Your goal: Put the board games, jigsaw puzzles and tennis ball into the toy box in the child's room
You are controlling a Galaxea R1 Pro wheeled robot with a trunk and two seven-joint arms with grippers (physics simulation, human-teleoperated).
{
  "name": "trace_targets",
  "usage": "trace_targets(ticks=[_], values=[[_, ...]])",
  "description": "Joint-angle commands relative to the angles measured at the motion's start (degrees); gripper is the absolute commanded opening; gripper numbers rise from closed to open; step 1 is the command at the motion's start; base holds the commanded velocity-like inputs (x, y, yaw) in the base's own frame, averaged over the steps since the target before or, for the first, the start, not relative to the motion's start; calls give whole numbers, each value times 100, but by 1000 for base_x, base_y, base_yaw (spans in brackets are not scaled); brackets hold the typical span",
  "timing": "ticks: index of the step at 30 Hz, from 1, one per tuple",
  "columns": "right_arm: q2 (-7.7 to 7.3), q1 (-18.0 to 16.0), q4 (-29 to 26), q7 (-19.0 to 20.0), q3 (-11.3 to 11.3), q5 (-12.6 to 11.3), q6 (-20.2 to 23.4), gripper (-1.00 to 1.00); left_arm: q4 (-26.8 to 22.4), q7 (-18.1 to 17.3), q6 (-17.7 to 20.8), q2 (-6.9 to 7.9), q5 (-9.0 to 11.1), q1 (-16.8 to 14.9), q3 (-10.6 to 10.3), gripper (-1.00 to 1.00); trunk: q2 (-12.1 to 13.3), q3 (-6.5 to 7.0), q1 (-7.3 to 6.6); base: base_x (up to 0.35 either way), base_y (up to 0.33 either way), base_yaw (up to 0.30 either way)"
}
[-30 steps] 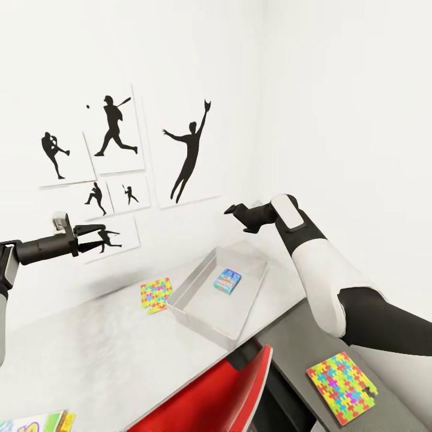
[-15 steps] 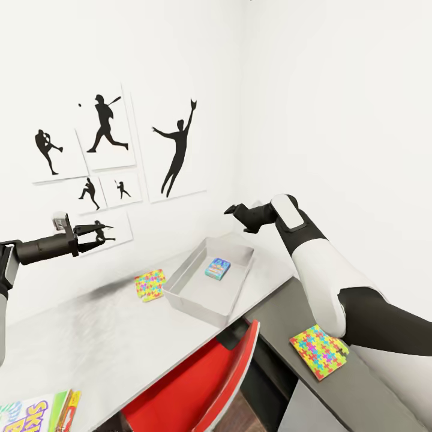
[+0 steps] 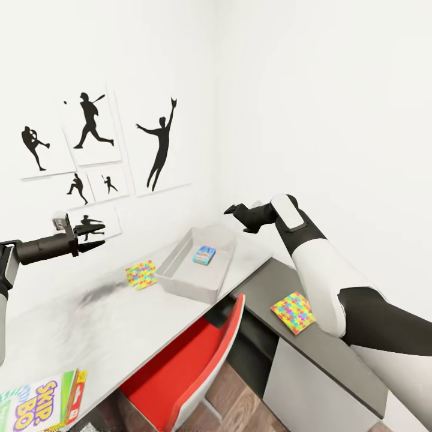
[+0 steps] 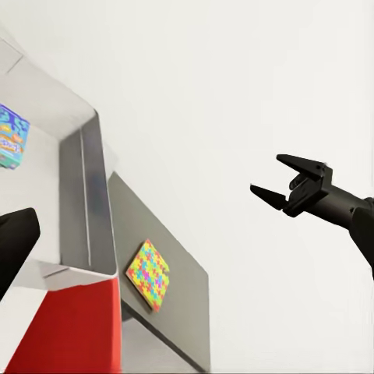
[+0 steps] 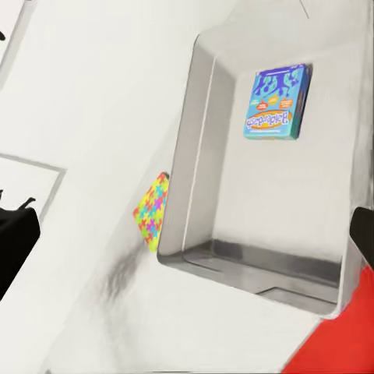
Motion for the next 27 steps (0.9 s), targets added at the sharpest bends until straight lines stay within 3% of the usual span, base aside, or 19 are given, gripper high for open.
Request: trace_targets(ticks=[1, 17, 27], values=[[4, -7, -3, -57, -1, -57, 2, 100, -3, -50, 59, -1, -60, -6, 22, 100, -15, -18, 1, -291, 170, -259], [-3, -6, -3, -46, -1, -58, 2, 100, -3, -49, 53, -2, -60, -2, 16, 100, -15, -40, 1, -276, 164, -273], [-5, -7, -3, -39, -1, -57, 2, 100, -3, -49, 46, -9, -60, -5, 16, 100, -15, -37, 1, -38, 22, -281]])
